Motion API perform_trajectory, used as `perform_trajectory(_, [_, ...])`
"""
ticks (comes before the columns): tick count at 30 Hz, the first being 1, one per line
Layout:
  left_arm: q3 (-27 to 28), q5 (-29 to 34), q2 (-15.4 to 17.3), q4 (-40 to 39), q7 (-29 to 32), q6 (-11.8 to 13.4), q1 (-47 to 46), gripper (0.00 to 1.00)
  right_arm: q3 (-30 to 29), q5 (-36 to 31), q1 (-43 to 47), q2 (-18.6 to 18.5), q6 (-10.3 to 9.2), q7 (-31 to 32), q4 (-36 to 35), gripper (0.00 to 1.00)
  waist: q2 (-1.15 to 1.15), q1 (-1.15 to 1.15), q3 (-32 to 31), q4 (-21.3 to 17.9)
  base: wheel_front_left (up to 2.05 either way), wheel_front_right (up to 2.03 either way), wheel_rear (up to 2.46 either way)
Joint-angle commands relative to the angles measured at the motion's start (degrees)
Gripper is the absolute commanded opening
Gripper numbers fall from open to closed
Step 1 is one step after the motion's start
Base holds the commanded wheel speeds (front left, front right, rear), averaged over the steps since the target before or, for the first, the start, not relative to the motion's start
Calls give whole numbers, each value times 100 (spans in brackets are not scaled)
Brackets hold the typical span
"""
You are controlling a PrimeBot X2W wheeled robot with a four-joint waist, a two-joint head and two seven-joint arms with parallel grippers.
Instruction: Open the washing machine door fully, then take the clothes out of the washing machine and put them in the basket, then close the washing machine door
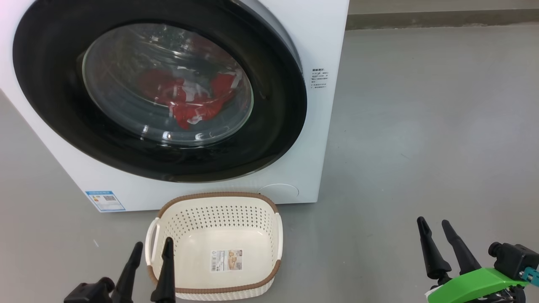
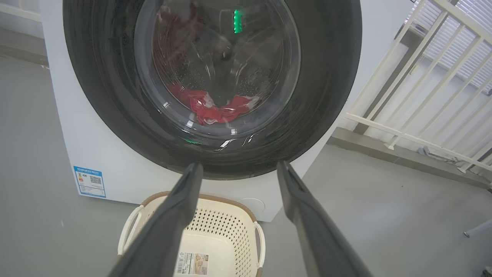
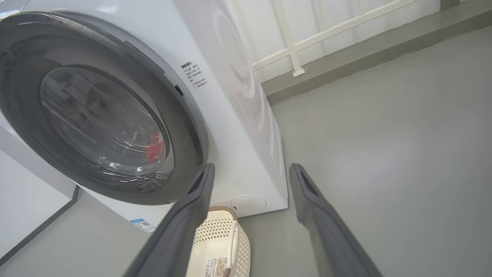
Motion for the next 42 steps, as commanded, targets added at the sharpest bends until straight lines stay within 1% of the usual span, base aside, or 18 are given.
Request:
perform_trajectory(1, [101,266,103,-214,-99,44,-22,100,28,-236,-16,-93,2,-98,-189,100,0,0,6,-2,0,0,0])
perform_trajectory(25, [43,1909,138,-302,-489,103,39,100,-83,-1576,134,-141,2,-486,-342,100,0,0,36,7,0,0,0])
perform_trajectory(32, [136,2134,139,-190,-600,28,28,100,-176,-1869,184,-128,2,-595,-389,100,0,0,52,4,0,0,0])
perform_trajectory(39, [236,1980,131,29,-600,-73,21,100,-266,-1813,213,-104,2,-595,-365,100,0,0,63,-12,0,0,0])
perform_trajectory(42, [267,1754,129,179,-600,-100,31,100,-270,-1809,219,-89,2,-595,-347,100,0,0,64,-29,0,0,0])
